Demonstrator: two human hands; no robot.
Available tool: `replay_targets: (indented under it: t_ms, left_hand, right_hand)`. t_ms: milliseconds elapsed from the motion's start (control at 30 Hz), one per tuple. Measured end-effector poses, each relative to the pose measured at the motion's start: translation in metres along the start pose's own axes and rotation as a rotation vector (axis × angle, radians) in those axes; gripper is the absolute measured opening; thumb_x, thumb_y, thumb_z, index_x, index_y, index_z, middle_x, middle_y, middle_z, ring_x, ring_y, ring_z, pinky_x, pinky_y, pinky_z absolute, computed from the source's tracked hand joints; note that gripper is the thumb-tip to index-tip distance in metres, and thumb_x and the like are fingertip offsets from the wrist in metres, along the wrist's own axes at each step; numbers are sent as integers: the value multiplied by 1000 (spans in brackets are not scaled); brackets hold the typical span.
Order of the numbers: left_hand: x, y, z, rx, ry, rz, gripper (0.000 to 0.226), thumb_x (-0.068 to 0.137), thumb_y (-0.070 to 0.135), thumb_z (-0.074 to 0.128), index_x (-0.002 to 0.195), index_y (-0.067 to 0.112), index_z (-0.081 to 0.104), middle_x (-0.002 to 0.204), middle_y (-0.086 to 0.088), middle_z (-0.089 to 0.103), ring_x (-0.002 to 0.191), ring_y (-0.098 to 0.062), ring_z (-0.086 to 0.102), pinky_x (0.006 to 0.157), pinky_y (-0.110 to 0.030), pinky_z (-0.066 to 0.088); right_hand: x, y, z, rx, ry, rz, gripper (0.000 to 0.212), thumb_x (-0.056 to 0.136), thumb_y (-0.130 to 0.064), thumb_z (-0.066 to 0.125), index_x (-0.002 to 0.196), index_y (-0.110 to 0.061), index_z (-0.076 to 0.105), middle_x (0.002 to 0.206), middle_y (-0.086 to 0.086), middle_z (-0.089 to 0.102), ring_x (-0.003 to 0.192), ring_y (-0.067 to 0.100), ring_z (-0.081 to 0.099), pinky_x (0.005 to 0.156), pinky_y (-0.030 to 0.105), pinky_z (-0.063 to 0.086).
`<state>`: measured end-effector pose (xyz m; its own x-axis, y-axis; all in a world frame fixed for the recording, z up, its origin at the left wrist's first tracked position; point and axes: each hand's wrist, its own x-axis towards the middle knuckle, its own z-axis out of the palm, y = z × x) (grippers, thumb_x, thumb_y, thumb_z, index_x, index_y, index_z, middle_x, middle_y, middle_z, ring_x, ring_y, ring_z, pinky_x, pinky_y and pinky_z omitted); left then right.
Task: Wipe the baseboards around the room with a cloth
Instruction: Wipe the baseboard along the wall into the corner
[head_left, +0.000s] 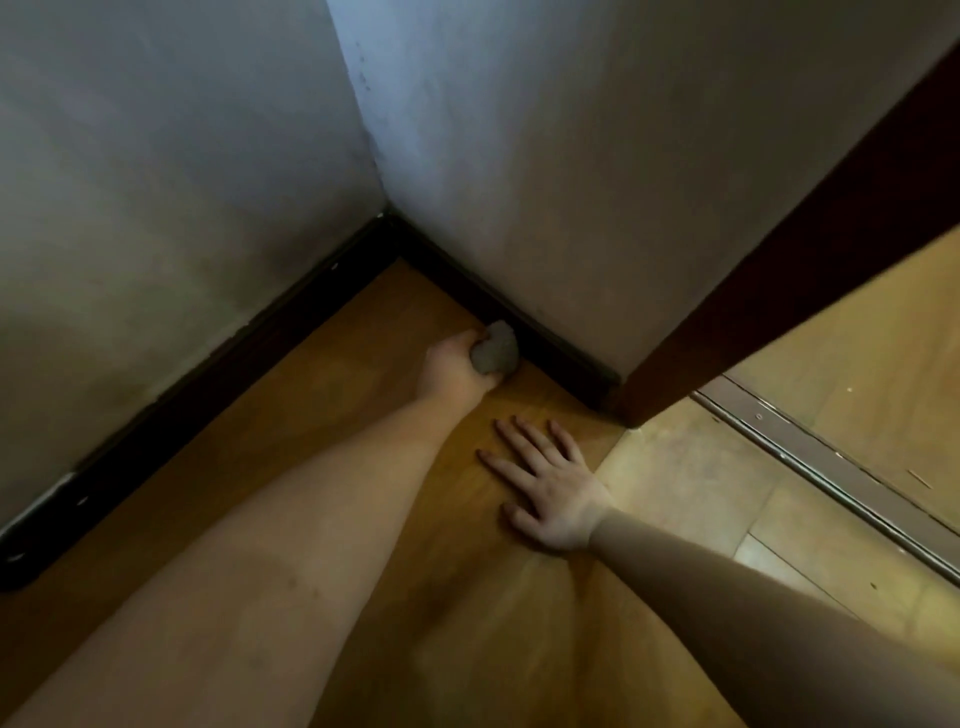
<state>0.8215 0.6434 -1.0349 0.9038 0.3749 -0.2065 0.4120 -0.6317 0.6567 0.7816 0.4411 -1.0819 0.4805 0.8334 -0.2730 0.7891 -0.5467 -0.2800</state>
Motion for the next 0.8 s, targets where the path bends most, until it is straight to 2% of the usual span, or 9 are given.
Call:
replay_targets:
  t_ms: [100, 233, 300, 400, 500, 633, 800]
  left_hand:
    - [-10, -2, 3, -41, 15, -45, 54, 74, 35, 85, 122, 16, 67, 116, -6, 70, 107, -23, 63, 79, -17, 36]
    - [-33, -1, 9, -144, 148, -97, 50, 77, 31, 84, 123, 17, 67, 111, -4, 70, 101, -19, 62, 79, -21, 40]
    - [-38, -1, 10, -200, 270, -151, 52, 78, 24, 82, 126, 14, 66, 117, -8, 69, 105, -22, 62, 87, -26, 45]
    - [-30, -4, 2, -190, 380, -252, 54, 81, 21, 79, 131, 14, 62, 123, -13, 66, 113, -30, 61, 97, -36, 49]
    - [-19, -5, -1, -157, 349, -266, 53, 83, 17, 76, 134, 14, 61, 127, -12, 64, 117, -30, 59, 102, -40, 48]
    - [-31, 22, 30, -160, 227, -146, 53, 80, 14, 78, 131, 13, 63, 125, -11, 66, 115, -27, 61, 100, -35, 48]
    - [-57, 48, 68, -211, 272, -224, 48, 79, 12, 79, 125, 12, 66, 123, -10, 64, 114, -27, 60, 94, -30, 45]
  right_hand:
    - [-20, 3, -7, 84, 5, 44, 70, 93, -73, 18, 152, -47, -12, 163, -6, -17, 146, 17, -26, 117, 49, -15]
    - [-89, 10, 3, 22, -14, 240, 84, 82, -89, 11, 149, -48, -19, 161, -8, -21, 146, 21, -25, 116, 63, -7]
    - [-119, 15, 14, -22, -7, 370, 86, 81, -90, 10, 150, -47, -16, 162, -6, -17, 149, 25, -17, 114, 66, -6]
    - [-133, 21, 20, -48, 0, 362, 86, 86, -85, 22, 156, -38, 6, 164, 2, 8, 150, 32, 12, 111, 67, 7]
    - [-131, 22, 24, -46, 17, 342, 85, 87, -83, 26, 156, -37, 10, 164, 3, 15, 150, 31, 14, 111, 69, 11]
    - [-131, 21, 29, -33, 51, 365, 81, 88, -81, 26, 156, -40, 10, 164, 1, 15, 151, 27, 10, 113, 69, 10]
    - [-131, 22, 31, -20, 62, 363, 77, 90, -77, 28, 155, -40, 11, 164, 1, 14, 151, 26, 8, 113, 68, 10]
